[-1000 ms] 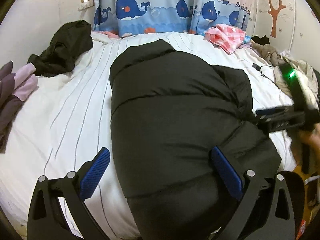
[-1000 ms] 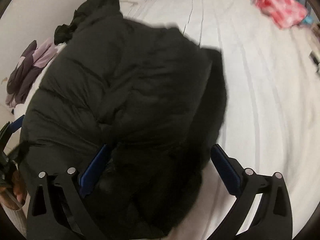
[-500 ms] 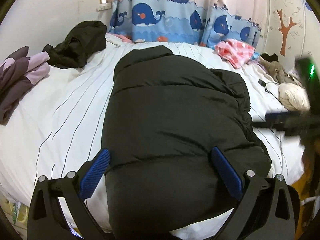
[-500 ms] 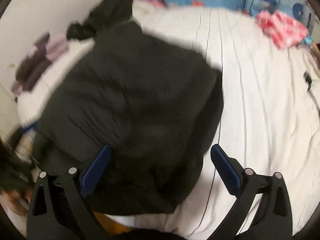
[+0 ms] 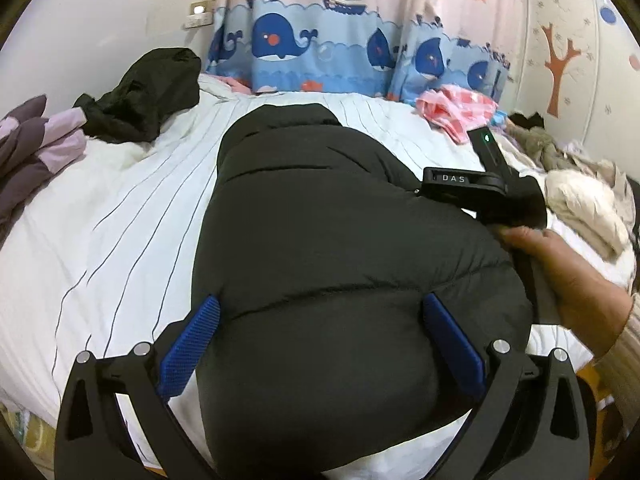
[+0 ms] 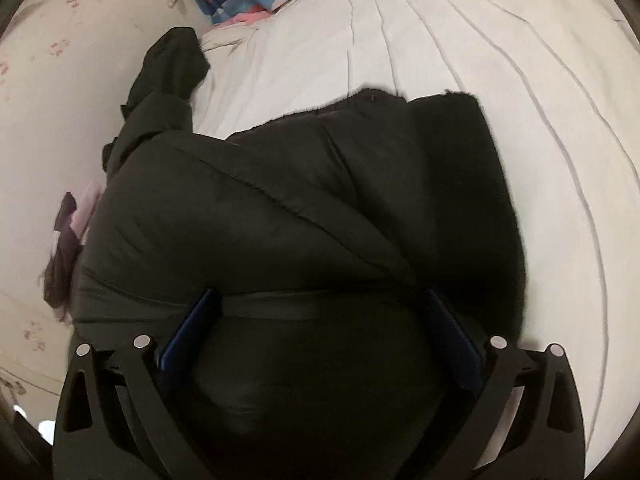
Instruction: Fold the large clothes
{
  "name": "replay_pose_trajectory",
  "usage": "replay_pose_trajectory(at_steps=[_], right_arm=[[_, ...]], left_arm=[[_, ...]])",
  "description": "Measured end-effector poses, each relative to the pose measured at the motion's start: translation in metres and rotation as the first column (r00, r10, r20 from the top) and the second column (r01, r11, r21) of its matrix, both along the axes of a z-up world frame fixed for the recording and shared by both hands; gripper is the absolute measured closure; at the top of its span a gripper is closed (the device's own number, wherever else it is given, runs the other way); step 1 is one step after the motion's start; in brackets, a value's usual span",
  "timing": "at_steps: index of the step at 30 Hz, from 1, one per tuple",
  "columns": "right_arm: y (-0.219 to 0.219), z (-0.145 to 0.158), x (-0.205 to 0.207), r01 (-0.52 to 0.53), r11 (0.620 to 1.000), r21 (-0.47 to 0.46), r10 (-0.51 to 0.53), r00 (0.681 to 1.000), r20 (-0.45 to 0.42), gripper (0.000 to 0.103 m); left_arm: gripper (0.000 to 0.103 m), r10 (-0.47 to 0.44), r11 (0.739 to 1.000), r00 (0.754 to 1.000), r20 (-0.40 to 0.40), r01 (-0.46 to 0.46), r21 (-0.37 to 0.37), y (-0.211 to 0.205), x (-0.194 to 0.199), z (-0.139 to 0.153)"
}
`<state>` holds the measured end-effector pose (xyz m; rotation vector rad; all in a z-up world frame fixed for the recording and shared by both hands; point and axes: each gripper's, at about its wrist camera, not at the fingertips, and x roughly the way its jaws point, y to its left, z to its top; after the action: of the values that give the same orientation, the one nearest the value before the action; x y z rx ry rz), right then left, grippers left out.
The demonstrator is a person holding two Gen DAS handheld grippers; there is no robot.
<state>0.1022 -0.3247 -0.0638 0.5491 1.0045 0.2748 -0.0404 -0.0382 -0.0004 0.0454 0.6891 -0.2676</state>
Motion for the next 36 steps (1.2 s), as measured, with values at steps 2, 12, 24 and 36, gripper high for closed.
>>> replay_pose_trajectory(at_steps=[2,12,24,36], right_arm=[[-0.001,0.01,-0.005,-0.014,0.998,-0.067,0.013,1.0,-0.012,0.007],[0.06,0.07,-0.096,-0.148,0.933,-0.329,0.202,0.97,0.137,0.007],[0.036,0.063,-0.12,-0.175,0.945,-0.275,0.203,0.976,0.075,0.007],[0.036,0.029,-0.01,-0.084,0.973,-0.217,0.107,0.99,0.096,0.006]], left_arm=[[0.006,0.009,1.0,1.0,-0.009,-0.009,0.009,0.0,0.001,-0.001],[0.006,0.031,0.999,0.999,-0.027,-0.032,-0.044,0.01,0.005,-0.002],[0.006,-0.004,0.988,0.995,0.098,0.019,-0.152,0.024,0.008,0.035],[0.006,-0.047,0.999,0.996,0.081,0.047,-0.006,-0.012,0.018,0.006]])
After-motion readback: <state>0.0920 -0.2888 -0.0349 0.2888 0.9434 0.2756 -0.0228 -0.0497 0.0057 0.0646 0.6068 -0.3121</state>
